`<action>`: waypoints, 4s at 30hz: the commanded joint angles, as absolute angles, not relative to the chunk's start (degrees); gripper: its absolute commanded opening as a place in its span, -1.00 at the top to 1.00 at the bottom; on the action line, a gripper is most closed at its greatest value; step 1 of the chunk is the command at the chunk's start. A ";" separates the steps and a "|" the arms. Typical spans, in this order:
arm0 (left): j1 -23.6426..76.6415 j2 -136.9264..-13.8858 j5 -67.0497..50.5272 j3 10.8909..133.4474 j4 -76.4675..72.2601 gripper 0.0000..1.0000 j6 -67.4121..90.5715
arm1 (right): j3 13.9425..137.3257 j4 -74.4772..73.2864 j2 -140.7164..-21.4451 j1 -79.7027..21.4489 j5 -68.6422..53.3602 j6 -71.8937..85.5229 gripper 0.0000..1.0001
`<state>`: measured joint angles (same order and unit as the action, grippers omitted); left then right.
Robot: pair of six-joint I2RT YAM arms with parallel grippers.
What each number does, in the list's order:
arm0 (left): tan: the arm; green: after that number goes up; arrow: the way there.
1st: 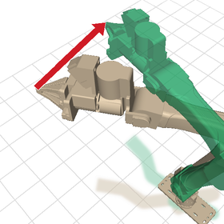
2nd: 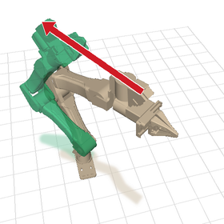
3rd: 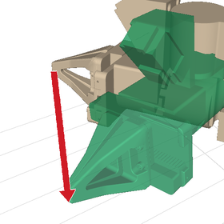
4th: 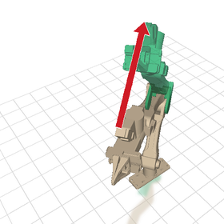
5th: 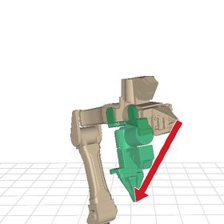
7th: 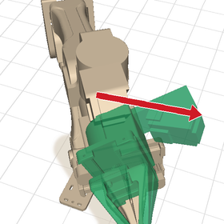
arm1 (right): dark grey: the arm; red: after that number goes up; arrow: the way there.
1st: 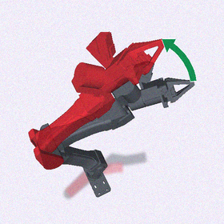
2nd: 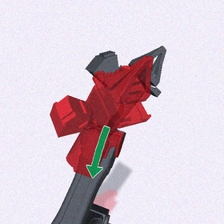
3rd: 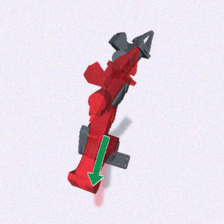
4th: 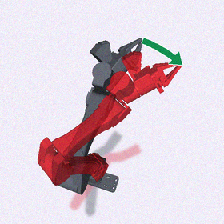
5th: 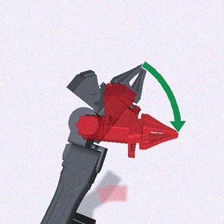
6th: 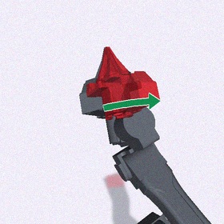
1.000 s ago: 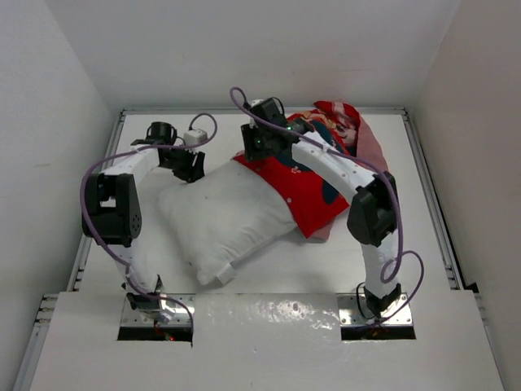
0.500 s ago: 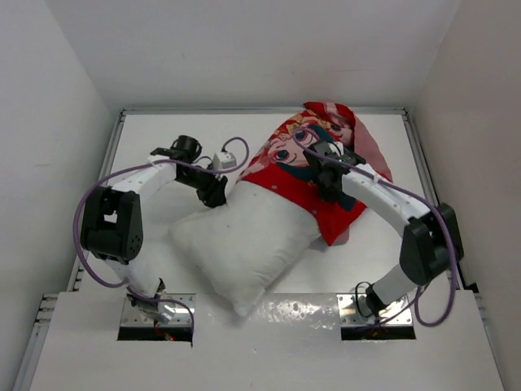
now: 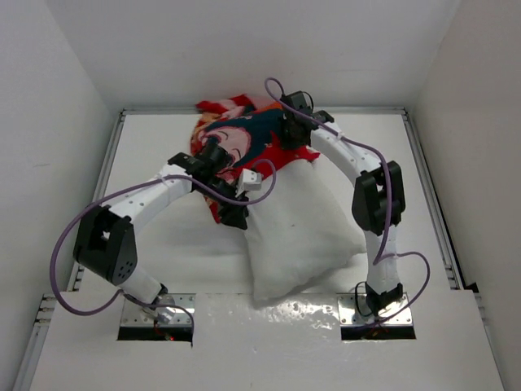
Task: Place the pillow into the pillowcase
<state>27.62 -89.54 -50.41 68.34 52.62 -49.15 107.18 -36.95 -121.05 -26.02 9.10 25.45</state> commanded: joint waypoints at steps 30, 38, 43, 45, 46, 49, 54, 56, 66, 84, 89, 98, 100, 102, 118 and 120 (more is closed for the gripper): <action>24.35 -86.83 -17.68 46.06 19.38 -0.99 -40.62 | 55.82 -20.57 -86.66 -26.46 14.41 44.82 0.29; 25.22 -91.49 -12.67 42.72 8.10 -0.86 -31.39 | 51.16 -18.73 -82.01 -26.54 17.14 45.79 0.28; 25.05 -92.64 -12.13 40.70 2.99 1.00 -29.53 | 50.19 -17.93 -83.05 -26.46 16.36 45.88 0.28; 24.70 -92.37 -11.43 40.60 3.07 1.00 -30.23 | 49.57 -17.93 -83.50 -26.54 15.30 45.79 0.30; 24.09 -92.03 -11.69 40.69 3.77 1.00 -31.37 | 49.14 -18.02 -83.50 -26.63 14.42 45.70 0.35; 18.13 -90.01 -13.79 41.40 7.72 1.00 -34.17 | 46.94 -18.02 -82.01 -28.20 13.19 46.05 0.60; 5.89 -87.89 -17.76 46.13 15.37 1.00 -39.98 | 47.02 -22.49 -79.63 -36.29 12.84 48.34 0.72; 5.63 -87.89 -16.18 47.28 17.04 1.00 -41.92 | 48.33 -24.60 -78.32 -36.39 12.31 48.69 0.67; 3.08 -92.81 -16.26 55.90 22.23 1.00 -40.52 | 57.48 -24.09 -75.13 -22.95 9.44 38.85 -0.12; 3.16 -90.79 -17.49 55.63 30.59 1.00 -39.90 | 57.91 2.02 -99.48 -13.89 -18.02 37.36 -0.51; 3.16 -91.05 -17.14 55.81 30.76 1.00 -39.55 | 60.82 3.60 -106.85 -13.89 -23.09 37.00 -0.39; 3.16 -91.49 -17.22 58.35 31.98 1.00 -39.02 | 57.22 14.59 -105.56 -16.61 -30.59 36.38 1.00; 3.16 -91.32 -18.28 60.19 34.35 1.00 -40.07 | 55.82 14.77 -102.14 -16.52 -26.30 36.74 1.00; 3.08 -90.27 -21.61 63.53 40.49 1.00 -42.35 | 52.83 12.76 -98.02 -16.61 -18.68 35.69 1.00; 5.53 -83.31 -31.57 72.76 68.59 -0.03 -61.68 | 57.04 -21.70 -75.85 -23.62 -2.05 20.07 -0.47; 5.62 -84.02 -30.42 75.13 71.71 -0.15 -65.12 | 56.25 -22.32 -73.83 -31.00 4.38 19.07 -0.74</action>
<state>4.82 -83.48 -30.83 71.07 63.88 -57.69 54.87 -15.86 -75.92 -22.65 -2.42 25.28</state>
